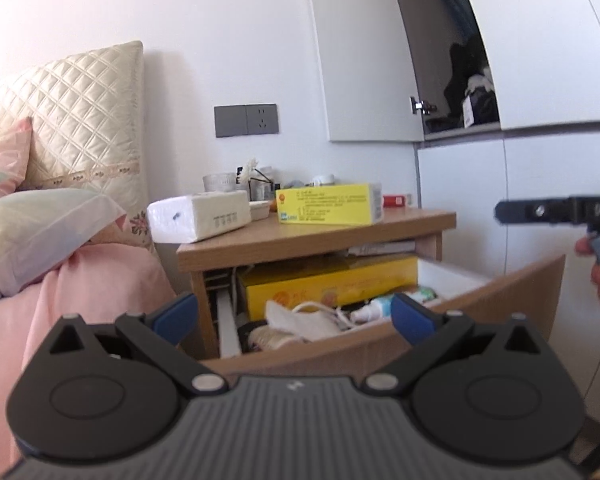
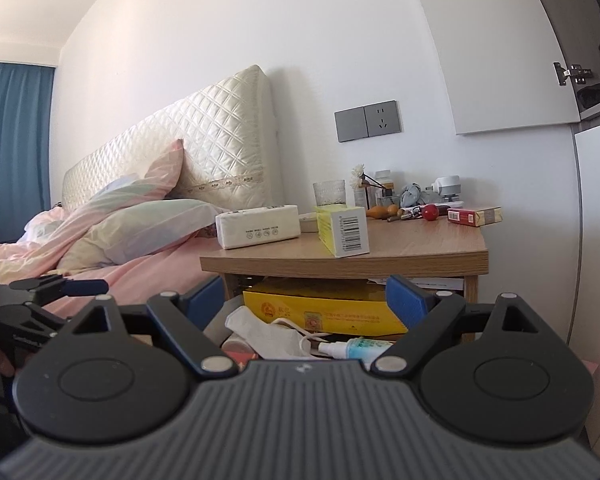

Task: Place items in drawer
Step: 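Release the drawer key and withdraw the left gripper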

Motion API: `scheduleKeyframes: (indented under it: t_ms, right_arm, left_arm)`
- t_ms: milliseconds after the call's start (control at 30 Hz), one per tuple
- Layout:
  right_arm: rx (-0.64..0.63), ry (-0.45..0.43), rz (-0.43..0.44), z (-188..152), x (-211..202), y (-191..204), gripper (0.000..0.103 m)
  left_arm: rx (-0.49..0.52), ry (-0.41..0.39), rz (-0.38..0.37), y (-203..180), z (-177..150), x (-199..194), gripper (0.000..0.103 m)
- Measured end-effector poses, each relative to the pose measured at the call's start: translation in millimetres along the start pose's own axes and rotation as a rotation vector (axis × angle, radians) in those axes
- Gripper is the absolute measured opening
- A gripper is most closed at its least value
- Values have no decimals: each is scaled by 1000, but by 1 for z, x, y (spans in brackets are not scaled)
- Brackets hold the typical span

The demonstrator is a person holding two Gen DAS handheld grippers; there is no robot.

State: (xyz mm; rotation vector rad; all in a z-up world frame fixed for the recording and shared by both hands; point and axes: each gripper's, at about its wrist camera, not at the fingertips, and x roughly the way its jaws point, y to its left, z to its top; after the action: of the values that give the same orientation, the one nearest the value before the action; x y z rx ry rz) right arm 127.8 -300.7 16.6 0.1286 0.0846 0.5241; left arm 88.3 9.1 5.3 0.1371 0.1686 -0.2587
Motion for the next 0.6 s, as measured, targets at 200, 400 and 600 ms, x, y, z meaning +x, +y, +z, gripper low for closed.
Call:
scheduleKeyframes:
  t_ms: [200, 400, 600]
  right_arm:
    - [10, 3, -18, 3, 12, 14, 90]
    - [23, -17, -59, 6, 19, 20, 90]
    - [52, -26, -118, 9, 25, 14, 90]
  left_arm:
    - [-26, -26, -16, -18, 14, 11, 103]
    - [-61, -29, 34, -32, 36, 33, 103]
    - [-134, 19, 135, -28, 57, 54, 103]
